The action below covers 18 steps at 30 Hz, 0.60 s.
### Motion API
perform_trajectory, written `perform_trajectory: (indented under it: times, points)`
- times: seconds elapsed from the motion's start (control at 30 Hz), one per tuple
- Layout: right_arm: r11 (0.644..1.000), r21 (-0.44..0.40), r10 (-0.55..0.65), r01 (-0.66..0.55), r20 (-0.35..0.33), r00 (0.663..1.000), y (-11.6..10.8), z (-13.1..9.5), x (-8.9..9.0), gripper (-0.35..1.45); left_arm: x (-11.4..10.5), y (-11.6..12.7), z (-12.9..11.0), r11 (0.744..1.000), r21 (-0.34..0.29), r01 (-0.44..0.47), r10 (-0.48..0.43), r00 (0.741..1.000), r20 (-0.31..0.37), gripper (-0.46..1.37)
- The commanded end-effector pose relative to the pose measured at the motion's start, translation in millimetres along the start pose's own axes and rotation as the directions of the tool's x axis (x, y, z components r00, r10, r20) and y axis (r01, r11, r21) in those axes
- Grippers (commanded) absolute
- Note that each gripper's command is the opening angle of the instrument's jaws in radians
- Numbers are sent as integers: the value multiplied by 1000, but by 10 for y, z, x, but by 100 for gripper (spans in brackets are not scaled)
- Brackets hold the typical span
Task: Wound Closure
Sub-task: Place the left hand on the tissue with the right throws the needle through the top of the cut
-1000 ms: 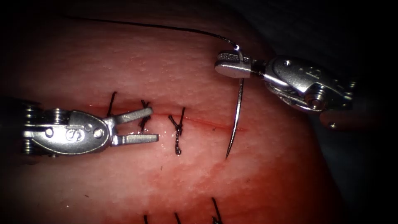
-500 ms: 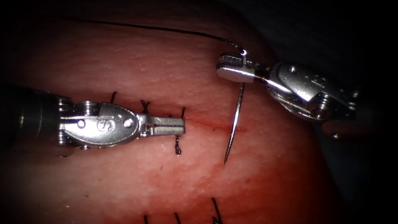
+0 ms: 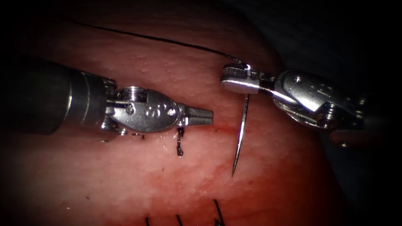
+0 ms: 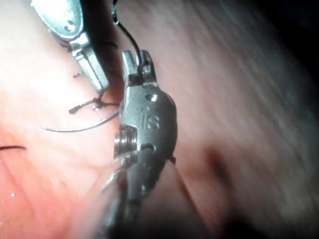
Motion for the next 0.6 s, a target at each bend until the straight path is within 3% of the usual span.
perform_trajectory:
  times: [0.03, 0.37, 0.6]
  points:
    - [1000, -7, 0, 0, 1, 1000, 0, 0, 0, -35, 1, -1, 1, 1000, -12, -5, 5, 1000, 10, -35]
    - [1000, -8, -3, 3, 1, 1000, 2, 0, 2, -35, -6, -12, 13, 1000, -19, -15, 16, 998, 55, -35]
    - [998, -48, -29, 29, -13, 999, 6, -2, 8, -35, -16, -4, 33, 999, -12, -38, 39, 998, 53, -35]
